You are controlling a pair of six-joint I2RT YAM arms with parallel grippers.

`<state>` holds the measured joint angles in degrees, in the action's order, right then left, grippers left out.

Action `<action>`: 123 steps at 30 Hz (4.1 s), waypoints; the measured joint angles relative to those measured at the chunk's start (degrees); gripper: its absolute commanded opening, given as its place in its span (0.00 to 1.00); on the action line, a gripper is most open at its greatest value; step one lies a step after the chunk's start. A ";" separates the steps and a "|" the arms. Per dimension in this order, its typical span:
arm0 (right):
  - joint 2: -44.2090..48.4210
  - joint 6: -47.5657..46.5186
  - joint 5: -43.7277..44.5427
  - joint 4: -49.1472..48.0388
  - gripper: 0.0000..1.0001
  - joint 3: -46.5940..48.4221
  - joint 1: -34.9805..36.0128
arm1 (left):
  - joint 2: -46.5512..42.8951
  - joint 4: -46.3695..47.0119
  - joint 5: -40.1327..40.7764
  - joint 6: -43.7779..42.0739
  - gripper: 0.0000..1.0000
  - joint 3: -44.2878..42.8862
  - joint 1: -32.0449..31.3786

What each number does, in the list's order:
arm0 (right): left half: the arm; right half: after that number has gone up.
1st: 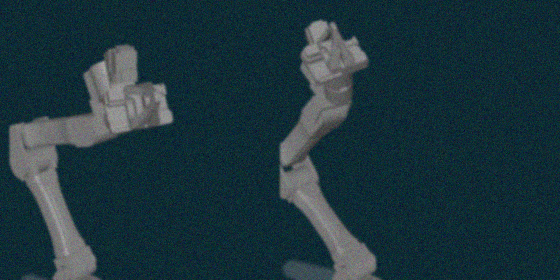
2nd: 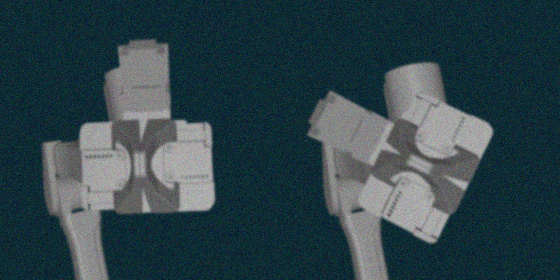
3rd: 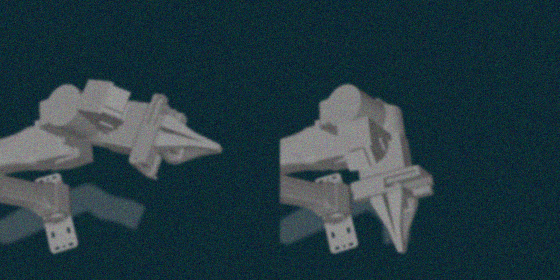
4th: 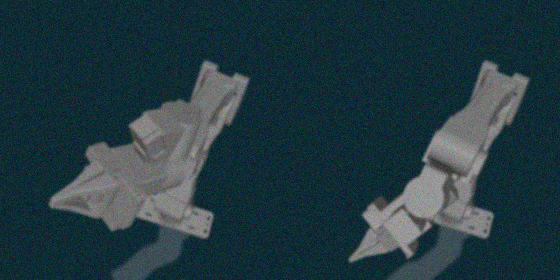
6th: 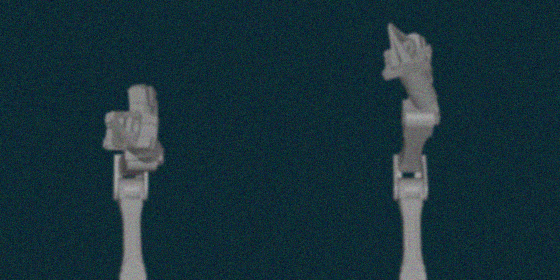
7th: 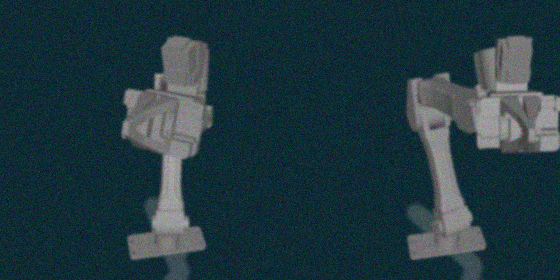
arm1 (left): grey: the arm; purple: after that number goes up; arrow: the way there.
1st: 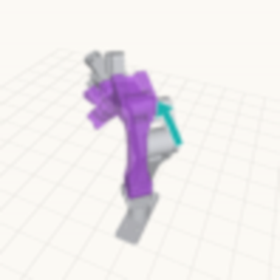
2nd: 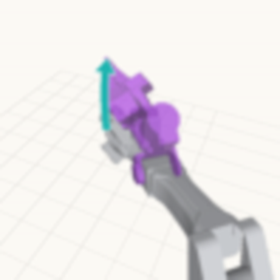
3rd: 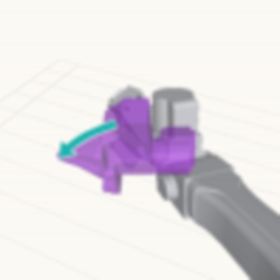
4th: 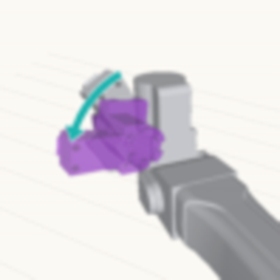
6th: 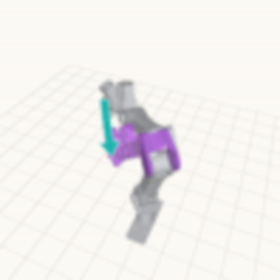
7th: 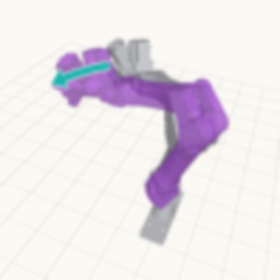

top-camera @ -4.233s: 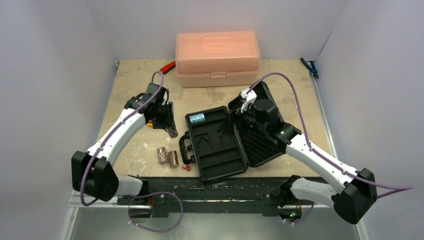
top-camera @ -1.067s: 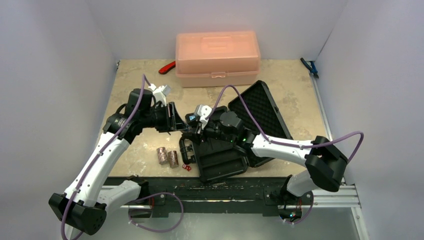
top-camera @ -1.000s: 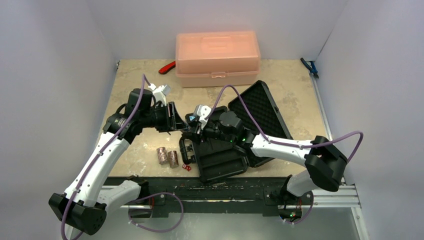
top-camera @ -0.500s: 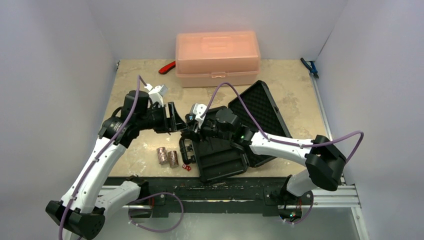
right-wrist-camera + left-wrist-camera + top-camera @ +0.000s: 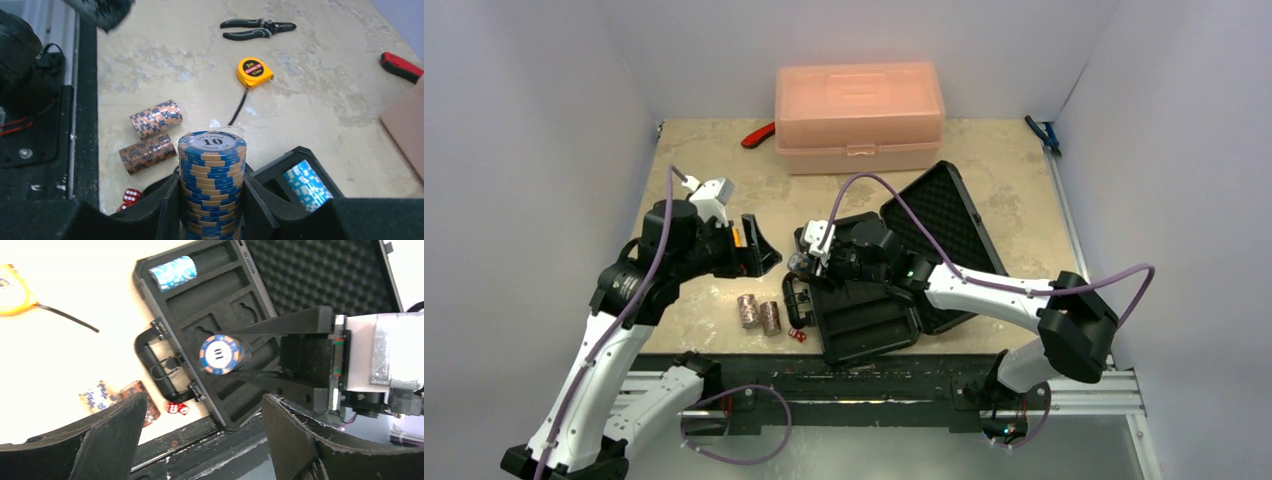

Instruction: Pack up texas hold em set

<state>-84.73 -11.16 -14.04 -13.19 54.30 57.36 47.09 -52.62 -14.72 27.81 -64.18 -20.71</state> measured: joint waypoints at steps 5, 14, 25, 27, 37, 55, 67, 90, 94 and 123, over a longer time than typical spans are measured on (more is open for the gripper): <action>1.97 -6.38 2.60 2.80 0.00 0.00 -0.13 | -4.85 -3.21 6.25 -2.01 0.84 -0.02 0.00; 2.60 -18.60 4.55 9.01 0.00 2.10 -5.90 | -12.90 -5.88 14.99 -4.96 0.84 4.24 0.00; -4.39 -31.26 6.01 19.37 0.00 11.61 -12.44 | -18.86 -5.25 19.28 -5.11 0.84 11.69 0.00; -5.40 -33.29 6.16 20.55 0.00 11.63 -12.52 | -19.43 -5.14 19.89 -5.11 0.84 12.20 0.00; -10.03 -42.99 6.45 28.26 0.00 16.59 -15.58 | -21.18 -4.24 21.97 -5.11 0.84 12.68 0.00; -18.67 -49.86 0.83 38.01 0.00 25.20 -19.17 | -22.34 -4.00 23.52 -5.14 0.84 13.46 0.00; -22.93 -51.65 0.63 38.53 0.00 26.10 -19.17 | -21.99 -4.00 23.96 -5.14 0.84 13.46 0.00; -26.77 -52.52 1.66 36.70 0.01 28.85 -16.85 | -21.99 -4.00 24.46 -5.14 0.84 13.49 0.04; -26.77 -52.46 2.84 36.46 0.28 28.81 -16.37 | -21.99 -4.00 24.57 -5.14 0.84 13.49 0.07; -19.47 -50.23 4.02 27.63 0.63 22.60 -13.90 | -22.36 -4.00 25.24 -5.14 0.84 13.49 0.07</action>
<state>-104.20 -61.39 -10.02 14.44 76.90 43.46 24.73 -56.62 10.52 22.68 -50.70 -20.64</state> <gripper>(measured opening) 0.635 0.841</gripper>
